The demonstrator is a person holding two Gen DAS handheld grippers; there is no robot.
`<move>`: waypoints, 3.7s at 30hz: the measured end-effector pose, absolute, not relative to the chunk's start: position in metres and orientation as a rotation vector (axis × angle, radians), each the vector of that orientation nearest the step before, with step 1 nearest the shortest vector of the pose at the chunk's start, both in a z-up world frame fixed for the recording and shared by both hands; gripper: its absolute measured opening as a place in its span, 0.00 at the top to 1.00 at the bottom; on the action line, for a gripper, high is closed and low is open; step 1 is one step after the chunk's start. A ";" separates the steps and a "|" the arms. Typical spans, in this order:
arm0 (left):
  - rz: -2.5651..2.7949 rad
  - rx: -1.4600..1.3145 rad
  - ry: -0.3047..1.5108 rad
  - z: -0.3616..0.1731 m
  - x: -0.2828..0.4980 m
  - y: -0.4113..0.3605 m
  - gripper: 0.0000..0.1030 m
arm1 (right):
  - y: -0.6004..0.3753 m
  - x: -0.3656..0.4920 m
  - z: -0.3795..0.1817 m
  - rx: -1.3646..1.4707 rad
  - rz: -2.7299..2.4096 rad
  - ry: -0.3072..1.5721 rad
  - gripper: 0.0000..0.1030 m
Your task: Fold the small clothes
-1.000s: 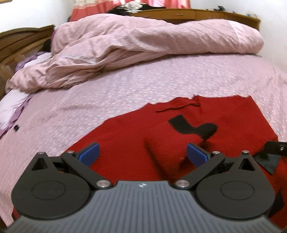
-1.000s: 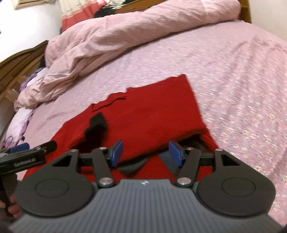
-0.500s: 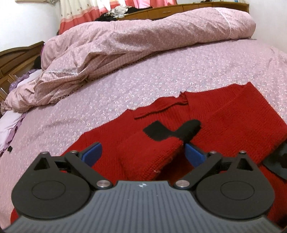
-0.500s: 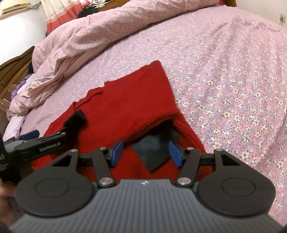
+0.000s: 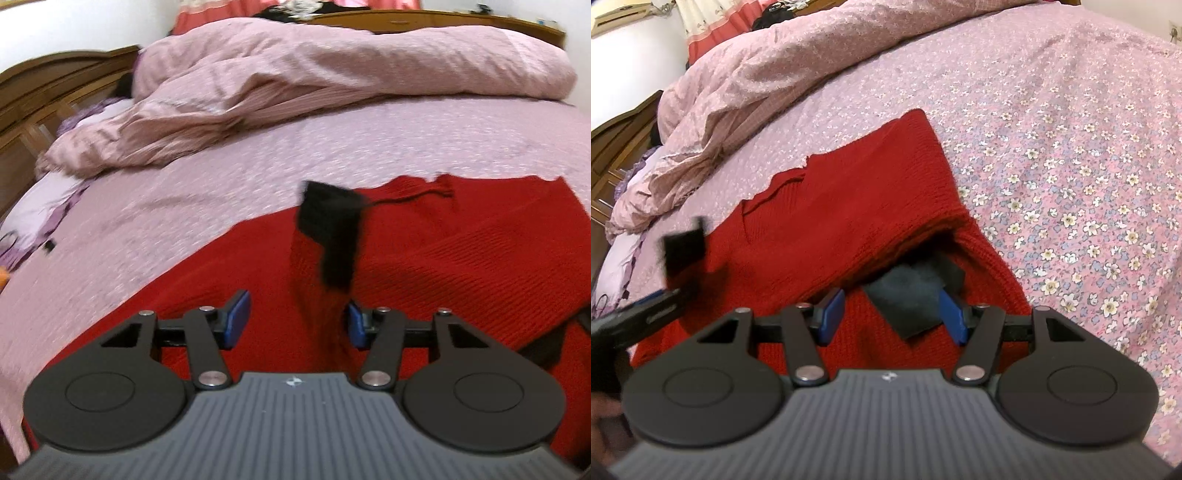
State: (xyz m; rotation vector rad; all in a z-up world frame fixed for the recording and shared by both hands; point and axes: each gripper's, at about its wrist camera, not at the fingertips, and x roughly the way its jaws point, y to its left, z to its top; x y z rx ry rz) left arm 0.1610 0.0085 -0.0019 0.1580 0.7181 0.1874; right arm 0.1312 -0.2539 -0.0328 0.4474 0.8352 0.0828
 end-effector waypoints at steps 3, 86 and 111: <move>0.243 0.129 0.731 -0.002 0.151 0.031 0.40 | -0.253 0.131 -0.033 0.441 0.086 0.836 0.42; 0.625 -1.057 0.658 -0.041 -0.005 0.252 0.07 | -0.233 0.098 -0.001 0.306 0.104 0.717 0.48; 0.696 -0.863 0.465 0.000 -0.003 0.279 0.85 | -0.236 0.098 -0.013 0.332 0.094 0.749 0.48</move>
